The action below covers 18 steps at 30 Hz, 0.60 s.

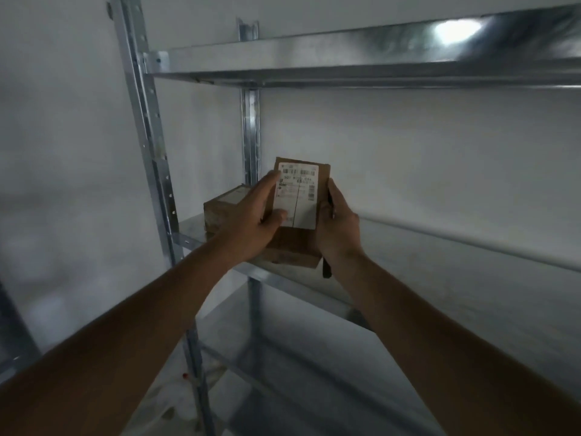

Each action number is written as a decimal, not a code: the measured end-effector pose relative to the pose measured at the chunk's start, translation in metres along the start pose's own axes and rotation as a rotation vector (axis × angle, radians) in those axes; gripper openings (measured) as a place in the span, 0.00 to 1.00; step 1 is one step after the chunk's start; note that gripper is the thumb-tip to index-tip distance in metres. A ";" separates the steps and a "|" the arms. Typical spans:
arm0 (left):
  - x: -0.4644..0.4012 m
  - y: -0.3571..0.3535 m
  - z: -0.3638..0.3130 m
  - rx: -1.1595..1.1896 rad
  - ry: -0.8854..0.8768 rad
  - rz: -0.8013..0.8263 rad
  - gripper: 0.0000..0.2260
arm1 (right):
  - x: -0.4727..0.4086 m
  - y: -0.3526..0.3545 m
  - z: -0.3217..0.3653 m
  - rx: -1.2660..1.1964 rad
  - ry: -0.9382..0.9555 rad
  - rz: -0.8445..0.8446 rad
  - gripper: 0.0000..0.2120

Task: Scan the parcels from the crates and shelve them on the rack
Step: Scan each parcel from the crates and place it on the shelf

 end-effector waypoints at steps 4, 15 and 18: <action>-0.029 -0.003 0.037 0.003 0.018 0.120 0.27 | -0.029 -0.016 -0.009 -0.002 -0.117 -0.020 0.23; -0.089 0.002 0.115 0.062 0.049 0.396 0.24 | -0.061 -0.052 -0.008 0.036 -0.318 -0.089 0.20; -0.101 0.005 0.122 0.031 0.033 0.465 0.23 | -0.070 -0.059 -0.008 0.007 -0.360 -0.098 0.19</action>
Point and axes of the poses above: each hand's wrist, its own x-axis away from the middle knuckle, its own y-axis out of the back of the hand, z = x × y, the point moved 1 cm from there along -x, towards the middle knuckle, and after that the axes turned 8 degrees about -y, right-handed, at the moved point
